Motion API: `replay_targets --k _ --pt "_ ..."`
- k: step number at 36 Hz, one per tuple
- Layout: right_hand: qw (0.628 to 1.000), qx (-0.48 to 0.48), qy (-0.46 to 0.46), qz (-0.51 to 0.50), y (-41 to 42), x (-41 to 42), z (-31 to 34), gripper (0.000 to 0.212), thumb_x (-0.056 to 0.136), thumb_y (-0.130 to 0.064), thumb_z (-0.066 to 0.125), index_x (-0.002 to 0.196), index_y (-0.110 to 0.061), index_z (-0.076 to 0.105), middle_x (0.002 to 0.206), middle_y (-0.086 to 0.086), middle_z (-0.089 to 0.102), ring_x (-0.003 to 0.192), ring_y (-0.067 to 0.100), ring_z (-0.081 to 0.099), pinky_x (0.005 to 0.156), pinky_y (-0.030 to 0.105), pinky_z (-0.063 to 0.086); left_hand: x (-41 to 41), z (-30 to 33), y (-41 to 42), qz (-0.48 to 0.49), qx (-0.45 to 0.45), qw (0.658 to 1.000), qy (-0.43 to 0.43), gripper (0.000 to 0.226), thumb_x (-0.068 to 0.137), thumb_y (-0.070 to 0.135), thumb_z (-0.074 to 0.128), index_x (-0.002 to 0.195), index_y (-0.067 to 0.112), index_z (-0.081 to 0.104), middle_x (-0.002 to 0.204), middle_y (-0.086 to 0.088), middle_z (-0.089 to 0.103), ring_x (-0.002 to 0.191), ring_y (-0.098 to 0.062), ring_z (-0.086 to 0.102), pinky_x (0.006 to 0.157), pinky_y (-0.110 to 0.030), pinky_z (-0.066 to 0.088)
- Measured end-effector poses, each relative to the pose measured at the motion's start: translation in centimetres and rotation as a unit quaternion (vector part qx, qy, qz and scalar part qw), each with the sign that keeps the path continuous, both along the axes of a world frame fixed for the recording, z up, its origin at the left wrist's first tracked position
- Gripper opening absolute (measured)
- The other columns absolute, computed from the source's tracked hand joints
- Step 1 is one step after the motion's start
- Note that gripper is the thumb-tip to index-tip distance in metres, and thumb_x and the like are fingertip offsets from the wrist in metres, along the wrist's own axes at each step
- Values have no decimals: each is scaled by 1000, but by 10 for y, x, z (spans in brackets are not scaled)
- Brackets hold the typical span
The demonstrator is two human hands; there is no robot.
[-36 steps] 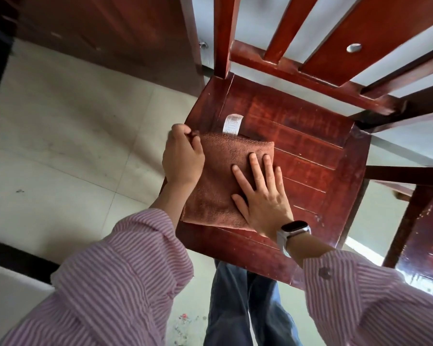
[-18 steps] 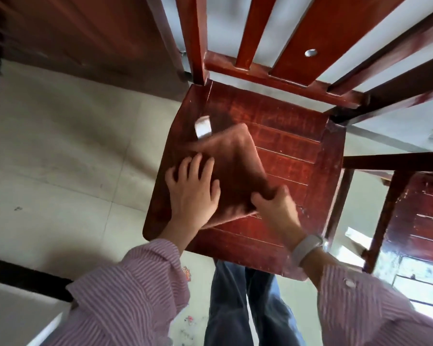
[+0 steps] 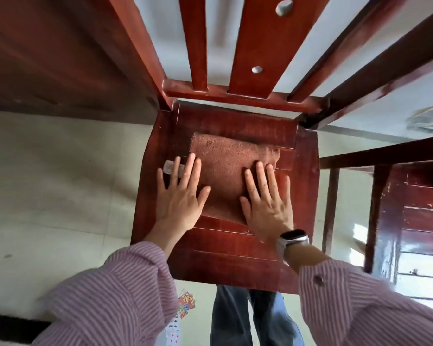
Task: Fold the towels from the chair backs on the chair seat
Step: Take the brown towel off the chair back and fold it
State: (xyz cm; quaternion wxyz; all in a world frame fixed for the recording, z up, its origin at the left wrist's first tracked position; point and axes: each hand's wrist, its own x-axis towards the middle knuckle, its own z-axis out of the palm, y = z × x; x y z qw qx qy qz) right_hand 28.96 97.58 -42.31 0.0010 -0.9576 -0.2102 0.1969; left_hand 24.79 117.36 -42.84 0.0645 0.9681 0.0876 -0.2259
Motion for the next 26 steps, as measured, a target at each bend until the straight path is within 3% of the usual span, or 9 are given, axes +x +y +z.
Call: replay_targets --k 3,6,9,13,16,19,23,26 --pt "1000 -5 -17 24 -4 -1 0 59 92 -45 29 144 -20 23 153 8 21 141 26 20 111 55 19 3 1 -2 8 -9 1000 2 67 84 58 -4 140 21 -16 149 6 -22 143 -27 -6 111 -57 1" --pt "999 -15 -7 48 -12 -8 5 59 90 -44 31 143 -17 26 152 9 23 141 26 22 111 55 18 5 5 -4 10 -14 1000 1 69 86 57 1 142 19 -10 153 3 -12 143 -30 -2 110 -59 3" --pt "996 -19 18 80 -34 -24 11 60 87 -43 32 139 -13 32 148 13 32 136 27 33 106 55 22 7 10 -2 2 -24 1000 -16 69 89 54 17 146 15 14 155 -2 12 142 -33 11 107 -61 9" --pt "989 26 44 140 -72 -46 18 49 95 -34 22 132 -12 45 139 11 47 126 26 47 102 52 33 16 20 0 49 -71 989 -119 50 90 34 36 128 6 50 140 -12 45 132 -31 38 107 -58 23" --pt "989 123 86 -1 -79 -42 27 42 94 -33 27 114 -12 57 118 8 61 102 27 61 82 45 52 31 24 0 156 -121 964 -175 40 92 20 46 127 2 50 132 -17 52 122 -32 49 103 -47 35" --pt "938 212 116 -249 -57 -18 37 28 92 -28 39 104 -11 56 95 10 63 84 29 61 74 42 51 46 24 5 253 -201 937 -136 39 94 17 48 128 -1 48 129 -20 52 116 -33 51 97 -34 38" --pt "856 238 155 -432 -12 22 37 28 91 -28 51 112 -11 59 104 11 66 98 29 60 86 37 48 52 24 10 303 -214 922 -109 37 92 17 51 126 3 52 124 -19 56 104 -31 58 89 -28 38" --pt "803 234 195 -512 8 39 25 35 86 -29 58 110 -3 60 104 14 65 98 30 60 88 39 48 53 23 13 346 -263 897 -77 36 90 16 56 123 2 54 112 -19 64 103 -30 60 92 -33 44"
